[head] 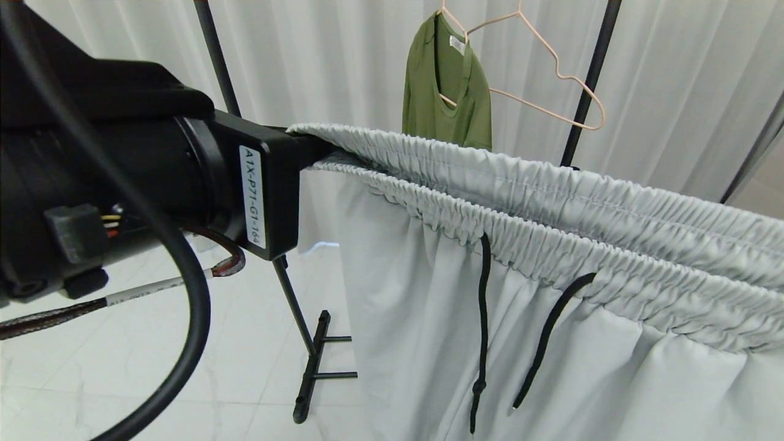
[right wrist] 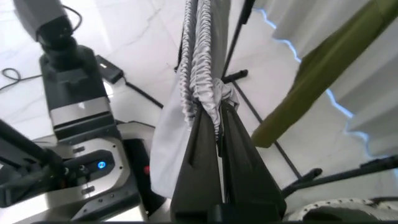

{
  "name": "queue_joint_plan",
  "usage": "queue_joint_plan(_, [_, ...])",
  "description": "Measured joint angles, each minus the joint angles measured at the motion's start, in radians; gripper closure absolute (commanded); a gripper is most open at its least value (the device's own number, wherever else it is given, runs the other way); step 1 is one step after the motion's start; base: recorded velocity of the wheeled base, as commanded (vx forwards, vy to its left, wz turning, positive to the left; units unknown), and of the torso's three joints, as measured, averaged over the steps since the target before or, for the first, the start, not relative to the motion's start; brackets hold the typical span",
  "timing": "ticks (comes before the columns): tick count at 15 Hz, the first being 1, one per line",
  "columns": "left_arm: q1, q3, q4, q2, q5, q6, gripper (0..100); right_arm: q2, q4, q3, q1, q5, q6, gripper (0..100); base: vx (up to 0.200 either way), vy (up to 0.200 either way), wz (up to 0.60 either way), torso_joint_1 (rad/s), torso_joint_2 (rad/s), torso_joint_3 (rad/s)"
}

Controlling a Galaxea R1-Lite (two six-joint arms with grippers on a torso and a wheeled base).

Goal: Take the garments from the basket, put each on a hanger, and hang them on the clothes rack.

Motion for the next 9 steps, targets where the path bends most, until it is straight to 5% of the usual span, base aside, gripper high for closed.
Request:
queue_joint_plan(3, [0.004,0.001,0.046,-0.011,0.008,0.0,100,0.018,-0.04,0.0,-0.043,-0.108,-0.002,100,0.0,0.0,0.0,0.0,0.0,0.0])
queue_joint_plan(9, [-0.015,-0.007,0.328,-0.124,0.009,-0.007,100,0.173,-0.458,0.045,-0.115,-0.216,-0.001,100,0.0,0.0,0.0,0.0,0.0,0.0])
